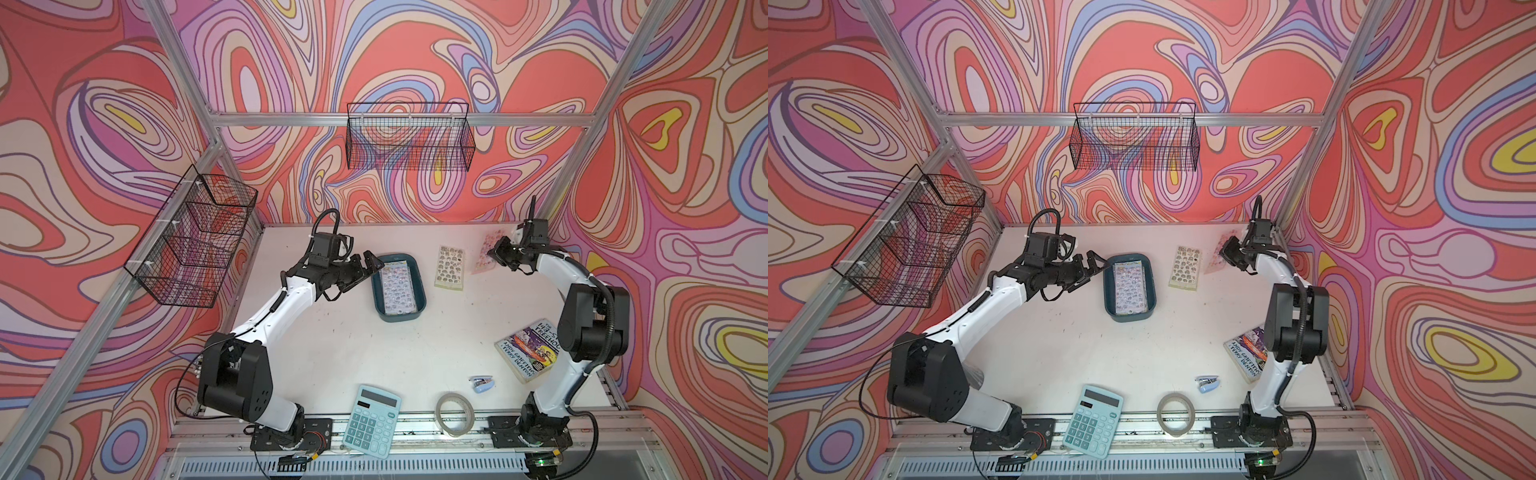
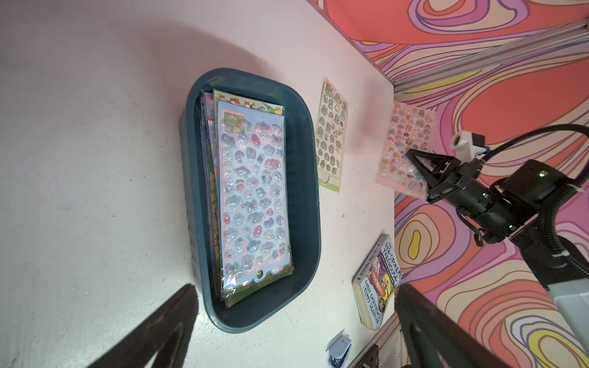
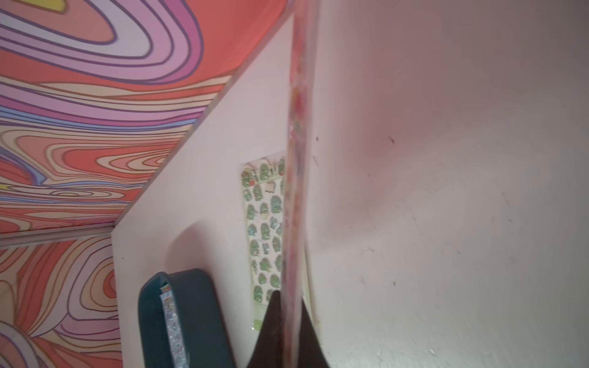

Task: Take the stickers out of the storage box
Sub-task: Place the sticker at the center of the board.

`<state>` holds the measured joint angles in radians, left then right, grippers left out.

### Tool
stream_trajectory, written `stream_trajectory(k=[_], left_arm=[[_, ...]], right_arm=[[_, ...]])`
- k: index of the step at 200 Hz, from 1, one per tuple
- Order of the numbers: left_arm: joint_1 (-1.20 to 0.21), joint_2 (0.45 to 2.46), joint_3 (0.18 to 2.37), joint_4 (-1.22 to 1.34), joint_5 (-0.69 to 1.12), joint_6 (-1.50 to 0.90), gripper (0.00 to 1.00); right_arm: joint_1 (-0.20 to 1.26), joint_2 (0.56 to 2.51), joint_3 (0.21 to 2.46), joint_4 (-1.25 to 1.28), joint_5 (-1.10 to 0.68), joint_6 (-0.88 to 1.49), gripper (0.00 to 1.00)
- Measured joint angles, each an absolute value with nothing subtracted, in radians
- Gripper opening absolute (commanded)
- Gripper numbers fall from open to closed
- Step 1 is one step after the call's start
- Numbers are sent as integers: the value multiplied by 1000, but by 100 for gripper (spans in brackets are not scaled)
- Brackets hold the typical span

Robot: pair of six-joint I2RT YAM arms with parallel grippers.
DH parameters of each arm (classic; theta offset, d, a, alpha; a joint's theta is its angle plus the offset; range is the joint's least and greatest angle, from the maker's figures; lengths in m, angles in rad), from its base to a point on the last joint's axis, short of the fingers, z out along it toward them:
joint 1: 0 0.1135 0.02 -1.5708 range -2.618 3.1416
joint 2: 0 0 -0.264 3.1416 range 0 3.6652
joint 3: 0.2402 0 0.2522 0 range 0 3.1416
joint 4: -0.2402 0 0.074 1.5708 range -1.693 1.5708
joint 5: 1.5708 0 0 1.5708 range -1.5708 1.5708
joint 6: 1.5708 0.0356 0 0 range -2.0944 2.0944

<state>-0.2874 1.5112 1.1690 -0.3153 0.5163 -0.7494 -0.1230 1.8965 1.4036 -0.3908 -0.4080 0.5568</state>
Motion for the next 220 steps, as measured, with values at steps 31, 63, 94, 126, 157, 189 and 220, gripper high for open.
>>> stream_trajectory(k=[31,63,94,126,157,189,220], left_arm=[[-287,1534,1171,-316,515,-747,100],[-287,1560,1178,-319,514,-747,100],[-288,1568,1185,-324,514,-748,100],[-289,1568,1187,-326,511,-747,100],[-289,1568,1193,-326,511,-747,100],[-289,1568,1193,-326,509,-747,100],[-289,1566,1193,-349,482,-736,100]], right_arm=[[-113,1983,1410,-446,-363,514,0],[-112,2047,1434,-475,-354,493,5],[-112,2056,1439,-482,-326,489,25],[-112,2055,1434,-488,-287,483,38],[-112,2018,1434,-511,-215,475,51],[-110,1902,1436,-549,-116,461,52],[-61,1781,1471,-588,35,432,49]])
